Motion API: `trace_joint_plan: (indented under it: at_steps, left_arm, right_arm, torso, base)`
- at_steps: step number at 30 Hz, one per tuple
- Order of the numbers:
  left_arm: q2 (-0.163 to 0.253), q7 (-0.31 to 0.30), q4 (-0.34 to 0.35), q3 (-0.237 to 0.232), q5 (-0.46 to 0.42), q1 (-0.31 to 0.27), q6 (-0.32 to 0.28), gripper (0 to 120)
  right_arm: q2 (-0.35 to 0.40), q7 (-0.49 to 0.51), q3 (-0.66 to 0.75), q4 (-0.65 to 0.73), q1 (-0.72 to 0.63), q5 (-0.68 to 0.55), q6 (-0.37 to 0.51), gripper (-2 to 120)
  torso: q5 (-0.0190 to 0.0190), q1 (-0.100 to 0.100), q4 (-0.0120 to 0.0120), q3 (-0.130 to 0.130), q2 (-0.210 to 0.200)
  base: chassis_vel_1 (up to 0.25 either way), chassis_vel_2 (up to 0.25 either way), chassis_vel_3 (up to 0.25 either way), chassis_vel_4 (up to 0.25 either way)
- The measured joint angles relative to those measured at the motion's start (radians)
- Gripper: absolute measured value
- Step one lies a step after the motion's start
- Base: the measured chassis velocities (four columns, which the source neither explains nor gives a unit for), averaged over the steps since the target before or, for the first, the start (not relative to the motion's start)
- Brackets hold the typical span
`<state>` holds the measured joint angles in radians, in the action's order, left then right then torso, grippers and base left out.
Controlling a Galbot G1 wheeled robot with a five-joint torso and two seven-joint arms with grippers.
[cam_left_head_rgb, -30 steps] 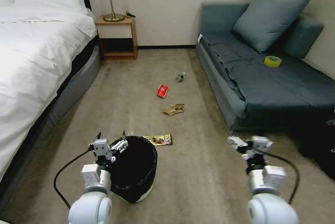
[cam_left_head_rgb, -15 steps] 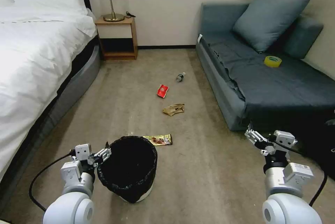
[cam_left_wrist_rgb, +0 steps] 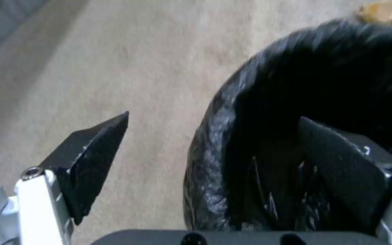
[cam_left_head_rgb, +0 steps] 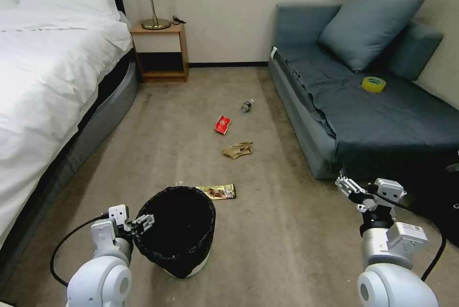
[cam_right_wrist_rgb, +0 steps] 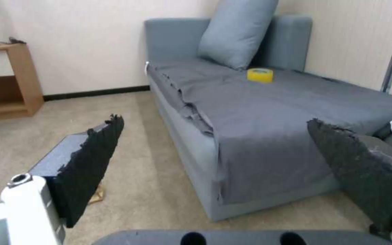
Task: Pick up the trash bin, then pick up the garbage on the floor and place it into the trash bin.
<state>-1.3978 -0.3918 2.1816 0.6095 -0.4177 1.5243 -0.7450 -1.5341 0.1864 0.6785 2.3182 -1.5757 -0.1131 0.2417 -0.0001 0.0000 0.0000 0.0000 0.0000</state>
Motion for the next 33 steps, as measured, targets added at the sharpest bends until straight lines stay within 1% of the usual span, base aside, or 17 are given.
trace_joint_plan:
  at_steps: [1, 5, 11, 14, 16, 17, 18, 20, 23, 26, 27, 28, 29, 30, 31, 32, 33]
  left_arm:
    - [0.000, 0.000, 0.000, 0.000, 0.000, 0.000, 0.000, 100]
    - [0.003, -0.006, -0.090, -0.009, -0.038, -0.026, 0.003, 100]
    - [0.001, -0.006, -0.136, -0.018, -0.052, -0.041, 0.005, 100]
    - [0.001, -0.006, -0.143, -0.020, -0.055, -0.043, 0.006, 99]
    - [-0.001, -0.006, -0.151, -0.021, -0.058, -0.047, 0.007, 93]
    - [-0.001, -0.006, -0.151, -0.021, -0.058, -0.047, 0.007, 93]
    - [-0.001, -0.006, -0.153, -0.022, -0.059, -0.047, 0.007, 90]
    - [-0.004, -0.006, -0.158, -0.022, -0.066, -0.048, 0.009, 79]
    - [-0.005, -0.006, -0.160, -0.022, -0.070, -0.048, 0.009, 72]
    - [-0.006, -0.005, -0.164, -0.021, -0.083, -0.048, 0.014, 56]
    - [-0.006, -0.005, -0.164, -0.021, -0.083, -0.048, 0.014, 56]
    - [-0.006, -0.005, -0.165, -0.020, -0.087, -0.047, 0.015, 53]
    - [-0.006, -0.005, -0.165, -0.020, -0.091, -0.047, 0.015, 49]
    - [-0.006, -0.005, -0.166, -0.019, -0.093, -0.046, 0.015, 47]
    - [-0.006, -0.005, -0.167, -0.019, -0.099, -0.046, 0.015, 39]
    - [-0.006, -0.006, -0.167, -0.019, -0.102, -0.046, 0.015, 35]
    - [-0.006, -0.006, -0.167, -0.019, -0.102, -0.046, 0.015, 35]
  right_arm:
    - [0.000, 0.000, 0.000, 0.000, 0.000, 0.000, 0.000, 100]
    - [-0.003, 0.001, -0.003, -0.008, 0.009, 0.003, -0.001, 100]
    - [-0.005, 0.001, -0.002, -0.013, 0.014, 0.005, -0.004, 100]
    - [-0.005, 0.002, 0.000, -0.017, 0.015, 0.006, -0.008, 100]
    - [-0.005, 0.003, 0.001, -0.022, 0.016, 0.008, -0.014, 100]
    - [-0.005, 0.003, 0.001, -0.022, 0.016, 0.008, -0.014, 100]
    - [-0.005, 0.003, 0.001, -0.023, 0.016, 0.008, -0.016, 100]
    - [-0.005, 0.005, 0.002, -0.026, 0.017, 0.010, -0.021, 100]
    - [-0.004, 0.005, 0.002, -0.028, 0.019, 0.010, -0.023, 100]
    - [-0.003, 0.006, 0.003, -0.030, 0.022, 0.011, -0.026, 100]
    - [-0.003, 0.006, 0.003, -0.030, 0.022, 0.011, -0.026, 100]
    - [-0.003, 0.006, 0.003, -0.031, 0.022, 0.011, -0.027, 100]
    - [-0.002, 0.006, 0.003, -0.033, 0.022, 0.011, -0.027, 100]
    - [-0.002, 0.007, 0.003, -0.033, 0.022, 0.011, -0.028, 100]
    - [-0.001, 0.007, 0.002, -0.034, 0.022, 0.011, -0.030, 100]
    - [-0.001, 0.007, 0.002, -0.035, 0.022, 0.011, -0.030, 100]
    - [-0.001, 0.007, 0.002, -0.035, 0.022, 0.011, -0.030, 100]
  torso:
    - [0.0000, 0.000, 0.0000, 0.000, 0.000]
    - [0.0000, 0.000, 0.0000, 0.000, 0.000]
    - [0.0000, 0.000, 0.0000, 0.000, 0.000]
    - [0.0000, 0.000, 0.0000, 0.000, 0.000]
    - [0.0000, 0.000, 0.0000, 0.000, 0.000]
    - [0.0000, 0.000, 0.0000, 0.000, 0.000]
    - [0.0001, 0.000, 0.0000, 0.000, 0.000]
    - [0.0003, 0.000, 0.0000, 0.000, 0.000]
    - [0.0004, 0.000, 0.0000, 0.000, 0.000]
    - [0.0004, 0.000, 0.0000, 0.000, 0.000]
    - [0.0004, 0.000, 0.0000, 0.000, 0.000]
    - [0.0005, 0.000, 0.0000, 0.000, 0.000]
    - [0.0005, 0.000, 0.0000, 0.000, 0.000]
    - [0.0005, 0.000, 0.0000, 0.000, 0.000]
    - [0.0005, 0.000, 0.0001, 0.000, 0.000]
    - [0.0005, 0.000, 0.0001, 0.000, 0.000]
    - [0.0005, 0.000, 0.0001, 0.000, 0.000]
  base:
    - [0.000, 0.000, 0.000, 0.000]
    - [0.000, 0.000, 0.000, 0.000]
    - [0.000, 0.000, 0.000, 0.000]
    - [0.000, 0.000, 0.000, 0.000]
    - [0.000, 0.000, 0.000, 0.000]
    - [0.000, 0.000, 0.000, 0.000]
    - [0.000, 0.000, 0.000, 0.000]
    - [0.000, 0.000, 0.000, 0.000]
    - [0.000, 0.000, 0.000, 0.000]
    - [0.000, 0.000, 0.000, 0.000]
    - [0.000, 0.000, 0.000, 0.000]
    - [0.000, 0.000, 0.000, 0.000]
    - [0.000, 0.000, 0.000, 0.000]
    - [0.000, 0.000, 0.000, 0.000]
    - [0.000, 0.000, 0.000, 0.000]
    - [0.000, 0.000, 0.000, 0.000]
    - [0.000, 0.000, 0.000, 0.000]
